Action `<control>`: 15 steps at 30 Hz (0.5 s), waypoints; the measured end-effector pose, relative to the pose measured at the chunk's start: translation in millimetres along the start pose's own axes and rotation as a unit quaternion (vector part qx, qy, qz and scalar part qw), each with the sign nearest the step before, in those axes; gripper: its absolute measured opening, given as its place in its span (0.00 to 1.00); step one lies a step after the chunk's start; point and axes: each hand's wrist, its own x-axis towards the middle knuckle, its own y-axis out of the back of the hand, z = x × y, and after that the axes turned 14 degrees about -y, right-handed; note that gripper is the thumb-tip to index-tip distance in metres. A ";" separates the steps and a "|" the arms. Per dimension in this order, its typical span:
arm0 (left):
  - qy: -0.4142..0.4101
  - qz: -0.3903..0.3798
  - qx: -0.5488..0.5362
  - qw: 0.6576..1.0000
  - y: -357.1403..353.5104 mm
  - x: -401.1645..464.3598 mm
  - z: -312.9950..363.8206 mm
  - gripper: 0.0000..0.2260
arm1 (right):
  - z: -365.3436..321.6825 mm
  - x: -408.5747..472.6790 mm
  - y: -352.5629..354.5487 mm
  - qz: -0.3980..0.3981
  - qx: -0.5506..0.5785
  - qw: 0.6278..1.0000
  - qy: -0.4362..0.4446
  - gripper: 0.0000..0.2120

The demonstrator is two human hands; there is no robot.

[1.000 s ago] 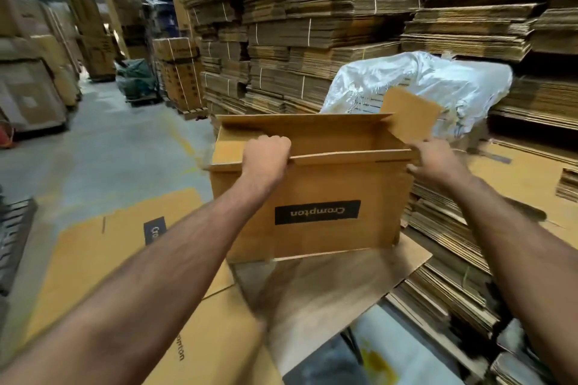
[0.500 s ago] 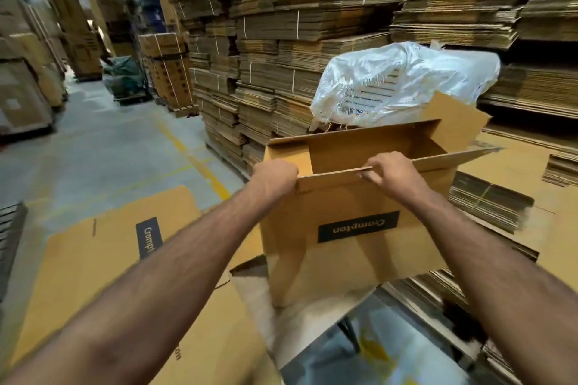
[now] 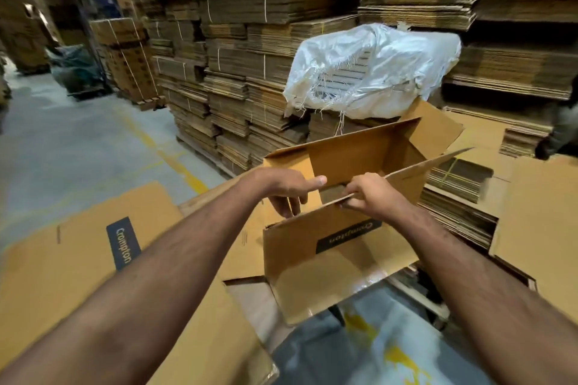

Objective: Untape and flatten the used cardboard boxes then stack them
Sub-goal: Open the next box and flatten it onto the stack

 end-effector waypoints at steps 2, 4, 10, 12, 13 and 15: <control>-0.052 0.054 0.069 0.995 -7.0 10.0 -7.8 0.21 | 1.1 -5.4 1.6 0.010 0.008 1.000 0.008 0.07; -0.097 0.087 0.189 0.973 -15.6 27.2 -15.0 0.15 | 4.2 -10.0 2.6 0.014 0.018 1.000 0.009 0.07; -0.166 0.088 0.345 0.919 -23.6 64.4 -24.7 0.23 | 16.3 -22.6 3.2 0.026 0.013 0.999 0.027 0.08; -0.198 0.060 0.403 0.891 -22.0 70.3 -21.2 0.23 | 18.9 -25.3 2.8 0.026 0.016 0.999 0.027 0.08; -0.184 0.040 0.447 0.875 -19.9 72.2 -17.6 0.25 | 20.2 -26.2 2.1 0.025 0.017 0.999 0.028 0.08; -0.147 0.009 0.503 0.851 -9.6 71.4 -10.0 0.29 | 22.5 -26.9 0.7 0.024 0.018 0.999 0.031 0.14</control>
